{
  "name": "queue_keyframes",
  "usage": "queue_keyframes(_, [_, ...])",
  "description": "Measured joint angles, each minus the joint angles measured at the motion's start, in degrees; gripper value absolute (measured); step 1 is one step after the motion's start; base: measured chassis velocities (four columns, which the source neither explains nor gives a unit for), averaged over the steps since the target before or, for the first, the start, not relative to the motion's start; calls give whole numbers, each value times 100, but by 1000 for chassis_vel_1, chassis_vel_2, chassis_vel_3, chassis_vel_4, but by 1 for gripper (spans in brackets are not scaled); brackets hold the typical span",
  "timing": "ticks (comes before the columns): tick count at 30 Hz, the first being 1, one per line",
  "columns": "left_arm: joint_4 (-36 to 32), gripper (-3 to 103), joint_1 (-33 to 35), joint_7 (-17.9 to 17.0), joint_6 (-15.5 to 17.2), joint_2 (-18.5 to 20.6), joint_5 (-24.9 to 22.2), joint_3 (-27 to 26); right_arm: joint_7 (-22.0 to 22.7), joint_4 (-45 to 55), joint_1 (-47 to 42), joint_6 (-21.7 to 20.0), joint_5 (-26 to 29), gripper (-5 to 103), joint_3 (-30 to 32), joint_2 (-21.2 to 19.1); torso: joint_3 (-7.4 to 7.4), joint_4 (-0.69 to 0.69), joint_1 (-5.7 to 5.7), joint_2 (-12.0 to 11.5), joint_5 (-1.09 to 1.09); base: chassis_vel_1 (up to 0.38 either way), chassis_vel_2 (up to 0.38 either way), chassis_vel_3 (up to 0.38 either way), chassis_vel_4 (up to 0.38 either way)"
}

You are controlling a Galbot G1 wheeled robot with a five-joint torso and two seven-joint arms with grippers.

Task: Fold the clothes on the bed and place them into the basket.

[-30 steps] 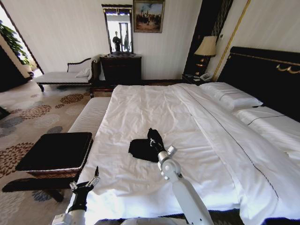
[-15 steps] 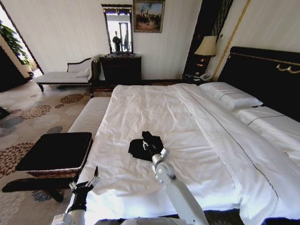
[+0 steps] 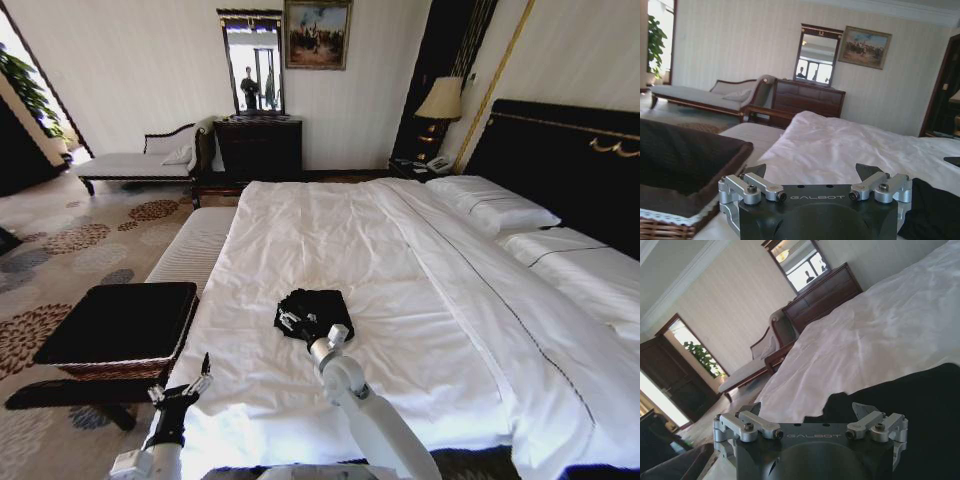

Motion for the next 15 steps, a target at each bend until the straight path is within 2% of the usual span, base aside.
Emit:
queue_keyframes(2, [14, 100, -495, -34, 458, 135, -382, 236, 30, -5, -73, 71, 31, 100, 268, -93, 1, 0, 0, 0, 0, 0, 0, 0, 0])
queue_keyframes(3, [14, 100, -495, -34, 458, 135, -382, 236, 30, -5, -73, 71, 31, 100, 268, -93, 1, 0, 0, 0, 0, 0, 0, 0, 0])
queue_keyframes(4, [104, 100, -860, -64, 701, 208, -622, 363, 44, -14, -125, 89, 62, 100, 420, -126, 0, -2, 0, 0, 0, 0, 0, 0, 0])
queue_keyframes(6, [357, 100, -1429, -132, 984, 365, -1089, 575, 76, -41, -220, 102, 118, 100, 709, -148, 1, -3, 1, 0, 0, 0, 0, 0, 0])
queue_keyframes(7, [357, 100, -1429, -132, 984, 365, -1089, 575, 76, -41, -220, 102, 118, 100, 709, -148, 1, -3, 1, 0, 0, 0, 0, 0, 0])
queue_keyframes(12, [937, 100, -2438, -266, 1664, 658, -2572, 879, 176, -73, -477, 42, 414, 100, 1224, -198, 1, 0, 2, 0, -1, 0, 0, 0, 0])
queue_keyframes(13, [937, 100, -2438, -266, 1664, 658, -2572, 879, 176, -73, -477, 42, 414, 100, 1224, -198, 1, 0, 2, 0, -1, 0, 0, 0, 0])
queue_keyframes(15, [1205, 100, -2795, -301, 1824, 752, -3053, 1000, 211, -74, -589, -13, 584, 100, 1378, -233, 1, -1, 2, -1, 0, 0, 0, 0, 0])
